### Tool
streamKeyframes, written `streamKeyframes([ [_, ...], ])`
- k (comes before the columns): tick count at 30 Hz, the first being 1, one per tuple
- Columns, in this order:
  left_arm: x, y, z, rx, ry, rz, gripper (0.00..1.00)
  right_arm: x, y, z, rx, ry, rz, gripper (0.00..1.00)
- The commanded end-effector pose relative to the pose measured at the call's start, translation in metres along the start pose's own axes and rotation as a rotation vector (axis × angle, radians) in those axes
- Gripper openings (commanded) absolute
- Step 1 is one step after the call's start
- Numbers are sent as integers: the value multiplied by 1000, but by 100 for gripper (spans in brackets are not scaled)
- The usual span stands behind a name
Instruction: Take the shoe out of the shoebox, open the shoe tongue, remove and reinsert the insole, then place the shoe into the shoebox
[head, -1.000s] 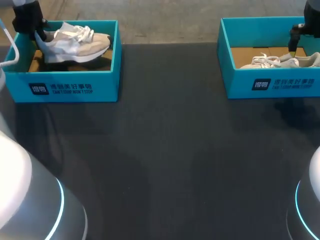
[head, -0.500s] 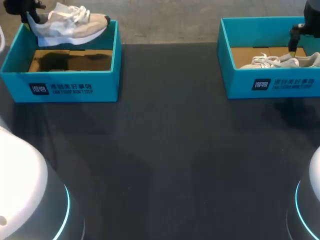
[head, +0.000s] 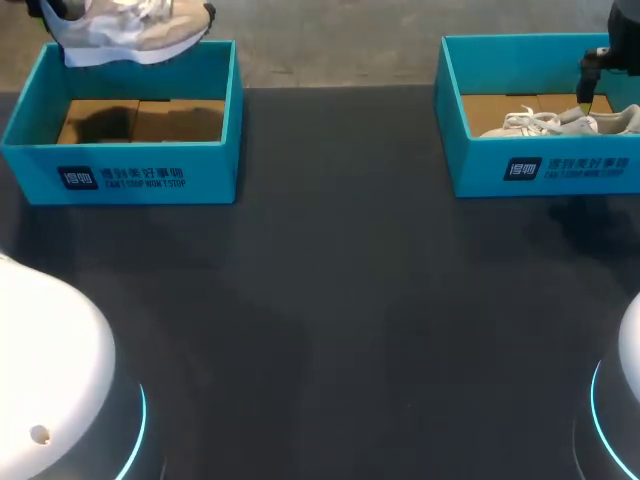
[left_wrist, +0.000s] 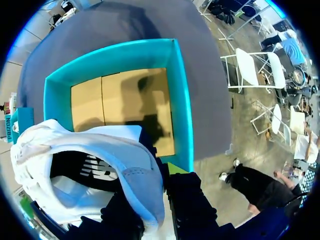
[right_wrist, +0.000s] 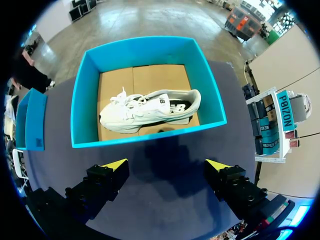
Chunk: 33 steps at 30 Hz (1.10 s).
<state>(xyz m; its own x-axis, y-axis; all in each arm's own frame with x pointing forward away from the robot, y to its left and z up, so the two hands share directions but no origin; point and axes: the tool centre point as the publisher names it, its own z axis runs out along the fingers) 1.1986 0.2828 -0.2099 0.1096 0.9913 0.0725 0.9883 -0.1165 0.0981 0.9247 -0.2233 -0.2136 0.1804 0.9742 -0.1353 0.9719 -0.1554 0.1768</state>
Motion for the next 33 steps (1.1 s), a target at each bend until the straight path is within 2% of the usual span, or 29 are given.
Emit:
streamKeyframes([
  [1, 0, -12, -14, -41, 12, -4, 0, 0, 0, 0, -1, 0, 2, 100],
  [31, 0, -12, -14, -41, 12, -4, 0, 0, 0, 0, -1, 0, 2, 100],
  [33, -6, -23, -18, -37, 20, 0, 0, 0, 0, 0, -1, 0, 2, 100],
])
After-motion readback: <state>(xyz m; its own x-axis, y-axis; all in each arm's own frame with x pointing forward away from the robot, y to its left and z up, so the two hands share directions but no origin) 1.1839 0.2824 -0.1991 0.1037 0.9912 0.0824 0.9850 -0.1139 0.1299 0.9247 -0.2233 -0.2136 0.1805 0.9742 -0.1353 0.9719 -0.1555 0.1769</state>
